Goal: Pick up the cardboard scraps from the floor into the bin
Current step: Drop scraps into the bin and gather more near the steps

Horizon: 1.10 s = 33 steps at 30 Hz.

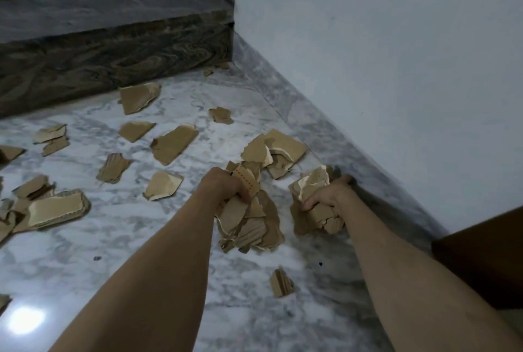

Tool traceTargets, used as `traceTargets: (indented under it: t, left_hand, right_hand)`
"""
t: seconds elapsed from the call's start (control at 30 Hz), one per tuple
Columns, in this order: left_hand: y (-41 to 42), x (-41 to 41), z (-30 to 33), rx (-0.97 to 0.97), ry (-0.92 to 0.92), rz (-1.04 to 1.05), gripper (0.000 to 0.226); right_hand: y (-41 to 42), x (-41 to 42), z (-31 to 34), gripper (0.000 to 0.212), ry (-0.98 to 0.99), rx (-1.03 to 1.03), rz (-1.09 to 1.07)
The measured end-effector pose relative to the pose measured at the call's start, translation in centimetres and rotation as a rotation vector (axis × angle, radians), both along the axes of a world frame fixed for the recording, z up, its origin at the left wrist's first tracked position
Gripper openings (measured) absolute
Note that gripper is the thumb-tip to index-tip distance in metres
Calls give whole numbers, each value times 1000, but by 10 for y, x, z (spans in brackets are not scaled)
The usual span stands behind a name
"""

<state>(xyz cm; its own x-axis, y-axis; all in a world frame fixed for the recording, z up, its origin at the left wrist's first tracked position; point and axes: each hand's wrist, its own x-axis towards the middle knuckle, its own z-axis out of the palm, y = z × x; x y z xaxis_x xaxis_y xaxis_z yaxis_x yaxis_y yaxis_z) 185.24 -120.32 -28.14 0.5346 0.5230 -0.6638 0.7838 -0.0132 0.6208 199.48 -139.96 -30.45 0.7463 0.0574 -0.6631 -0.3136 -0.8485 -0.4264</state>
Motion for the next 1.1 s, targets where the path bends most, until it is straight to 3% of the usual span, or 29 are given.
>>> traceTargets:
  t: [0.13,0.27,0.37,0.47,0.6,0.63,0.73,0.77,0.8,0.87,0.9,1.0,1.1]
  left_hand:
    - [-2,-2,-2,-13,-9,31,38]
    - [-1,-7,-4,-38,-61,69,41]
    - [1,-16,-7,-96,-81,101,47]
    - [11,-22,-8,-116,-80,125,43]
    - [25,-24,-10,-138,-39,115,50]
    - [26,-23,-12,-145,-29,107,51]
    - [30,-19,-21,-151,-26,107,49]
    - [31,-17,-22,-151,-21,98,49]
    - [33,-16,-22,-153,-14,88,50]
    - [36,-14,-22,-171,6,86,50]
    - [37,-13,-22,-179,16,83,51]
    - [37,-11,-23,-170,27,86,53]
    - [36,-9,-23,-159,17,86,49]
  right_hand:
    - [-11,-6,7,85,46,124,-61]
    - [-16,-12,27,49,110,333,-80]
    - [-8,-11,42,40,108,535,-97]
    - [21,4,53,52,61,577,-46]
    - [82,41,42,124,55,306,273]
    - [95,46,41,120,81,226,341]
    - [124,36,47,40,280,-2,442]
    - [133,39,40,40,295,-73,478]
    - [140,44,32,55,299,-149,539]
    - [161,84,-17,109,280,-241,625]
    - [166,89,-25,126,247,-278,643]
    - [159,55,17,122,66,-245,580]
    - [147,39,30,139,-166,-263,546]
